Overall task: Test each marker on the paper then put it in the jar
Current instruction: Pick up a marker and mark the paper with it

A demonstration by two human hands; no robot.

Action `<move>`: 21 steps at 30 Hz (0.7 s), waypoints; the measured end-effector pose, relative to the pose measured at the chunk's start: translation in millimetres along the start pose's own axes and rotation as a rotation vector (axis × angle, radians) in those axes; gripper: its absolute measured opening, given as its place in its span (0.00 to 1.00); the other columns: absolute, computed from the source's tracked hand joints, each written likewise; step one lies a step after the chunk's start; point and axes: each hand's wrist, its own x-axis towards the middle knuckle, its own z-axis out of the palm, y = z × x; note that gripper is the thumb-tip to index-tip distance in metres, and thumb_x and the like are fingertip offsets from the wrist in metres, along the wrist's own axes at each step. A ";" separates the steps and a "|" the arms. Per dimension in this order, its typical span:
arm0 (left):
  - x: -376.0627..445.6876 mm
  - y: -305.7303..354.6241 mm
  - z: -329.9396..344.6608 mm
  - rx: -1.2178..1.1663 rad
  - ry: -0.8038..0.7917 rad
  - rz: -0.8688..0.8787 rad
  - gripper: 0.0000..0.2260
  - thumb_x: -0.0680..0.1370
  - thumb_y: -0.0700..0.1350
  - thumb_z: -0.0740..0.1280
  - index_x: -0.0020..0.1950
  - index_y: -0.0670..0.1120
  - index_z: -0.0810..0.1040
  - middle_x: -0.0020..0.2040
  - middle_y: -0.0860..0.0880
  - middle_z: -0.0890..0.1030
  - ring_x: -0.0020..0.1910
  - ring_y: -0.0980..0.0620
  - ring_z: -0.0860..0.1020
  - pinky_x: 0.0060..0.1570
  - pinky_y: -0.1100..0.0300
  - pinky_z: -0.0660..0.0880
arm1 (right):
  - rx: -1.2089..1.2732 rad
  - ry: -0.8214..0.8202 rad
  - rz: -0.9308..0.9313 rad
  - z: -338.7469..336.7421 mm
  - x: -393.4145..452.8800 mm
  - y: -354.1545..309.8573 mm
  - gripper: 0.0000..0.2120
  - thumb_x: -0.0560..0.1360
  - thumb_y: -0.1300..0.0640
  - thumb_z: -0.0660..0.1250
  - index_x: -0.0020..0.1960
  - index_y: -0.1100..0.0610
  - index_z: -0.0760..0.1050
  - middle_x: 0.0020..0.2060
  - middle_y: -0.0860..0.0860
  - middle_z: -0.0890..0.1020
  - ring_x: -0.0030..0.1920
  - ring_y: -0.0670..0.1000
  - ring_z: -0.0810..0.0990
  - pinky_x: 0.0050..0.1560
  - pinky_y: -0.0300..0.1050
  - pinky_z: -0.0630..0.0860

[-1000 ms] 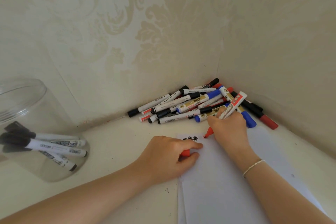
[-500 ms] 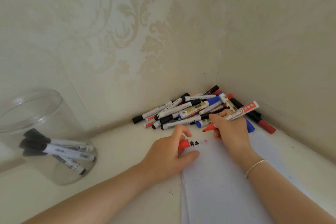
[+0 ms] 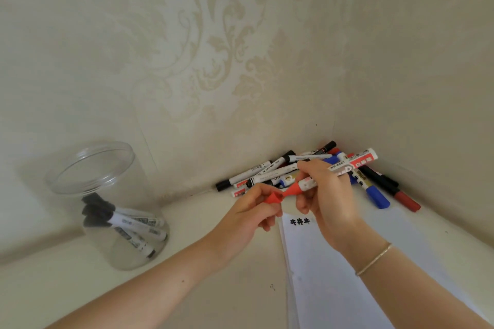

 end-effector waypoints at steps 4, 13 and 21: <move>-7.3 6.6 -3.4 0.036 -0.006 0.005 0.08 0.71 0.44 0.63 0.49 0.45 0.75 0.37 0.54 0.75 0.35 0.57 0.71 0.42 0.64 0.70 | -0.038 -0.041 0.014 6.4 -4.5 1.4 0.12 0.76 0.65 0.62 0.34 0.61 0.68 0.26 0.59 0.68 0.20 0.53 0.66 0.22 0.42 0.64; -21.8 38.6 -9.2 0.243 0.027 0.207 0.04 0.82 0.41 0.59 0.50 0.45 0.73 0.35 0.61 0.77 0.33 0.66 0.74 0.36 0.74 0.68 | -0.127 -0.174 0.041 39.5 -10.5 -2.3 0.15 0.71 0.61 0.72 0.34 0.58 0.67 0.24 0.55 0.70 0.21 0.48 0.63 0.23 0.39 0.60; -36.1 89.9 -46.2 1.024 0.527 0.459 0.12 0.79 0.52 0.59 0.38 0.49 0.70 0.23 0.52 0.66 0.24 0.53 0.65 0.28 0.57 0.62 | -0.067 0.105 -0.151 77.0 4.1 -47.8 0.05 0.76 0.63 0.64 0.41 0.59 0.71 0.23 0.52 0.71 0.16 0.48 0.66 0.19 0.37 0.63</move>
